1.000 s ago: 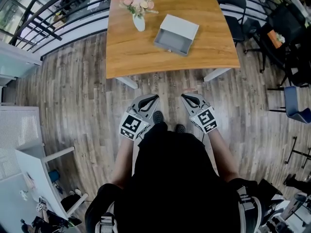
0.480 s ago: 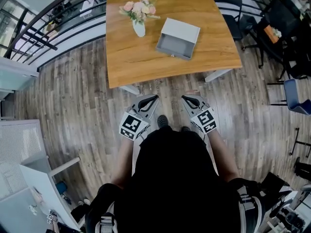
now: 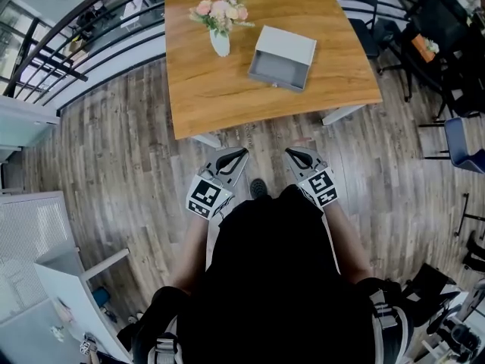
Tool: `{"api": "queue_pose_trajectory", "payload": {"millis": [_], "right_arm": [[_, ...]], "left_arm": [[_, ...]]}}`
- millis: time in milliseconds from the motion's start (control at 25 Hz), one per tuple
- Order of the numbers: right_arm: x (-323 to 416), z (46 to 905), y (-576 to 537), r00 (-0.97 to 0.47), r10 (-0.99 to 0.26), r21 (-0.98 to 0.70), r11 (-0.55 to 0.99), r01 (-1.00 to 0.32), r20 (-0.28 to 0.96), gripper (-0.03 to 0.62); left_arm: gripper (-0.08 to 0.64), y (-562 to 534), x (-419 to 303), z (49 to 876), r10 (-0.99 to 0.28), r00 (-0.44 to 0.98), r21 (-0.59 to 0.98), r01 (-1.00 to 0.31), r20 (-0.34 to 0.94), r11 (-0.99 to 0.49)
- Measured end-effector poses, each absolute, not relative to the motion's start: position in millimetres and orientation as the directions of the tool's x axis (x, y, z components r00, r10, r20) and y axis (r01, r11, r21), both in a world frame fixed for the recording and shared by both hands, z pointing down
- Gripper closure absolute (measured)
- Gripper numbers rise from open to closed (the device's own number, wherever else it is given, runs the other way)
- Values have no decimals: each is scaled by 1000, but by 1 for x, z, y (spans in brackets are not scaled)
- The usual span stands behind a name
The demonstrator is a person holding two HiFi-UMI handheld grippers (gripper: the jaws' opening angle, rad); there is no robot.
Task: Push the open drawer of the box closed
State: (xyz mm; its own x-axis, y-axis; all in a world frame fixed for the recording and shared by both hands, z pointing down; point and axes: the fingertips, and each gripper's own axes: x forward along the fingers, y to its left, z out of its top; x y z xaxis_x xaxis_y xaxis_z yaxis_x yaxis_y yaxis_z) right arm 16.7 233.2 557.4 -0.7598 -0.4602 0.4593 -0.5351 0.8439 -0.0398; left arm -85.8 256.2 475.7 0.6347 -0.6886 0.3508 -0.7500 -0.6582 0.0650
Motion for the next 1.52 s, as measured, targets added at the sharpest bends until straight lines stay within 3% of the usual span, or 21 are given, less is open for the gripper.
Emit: {"api": "queue_pose_trajectory", "payload": {"millis": [720, 1520], "right_arm": [[12, 571, 215, -744, -471, -60, 826, -561, 474, 575], [38, 586, 83, -751, -424, -92, 839, -536, 506, 577]], "left_arm": [[531, 245, -94, 484, -663, 651, 73, -731, 370, -678], [531, 109, -59, 485, -649, 652, 97, -731, 393, -675]]}}
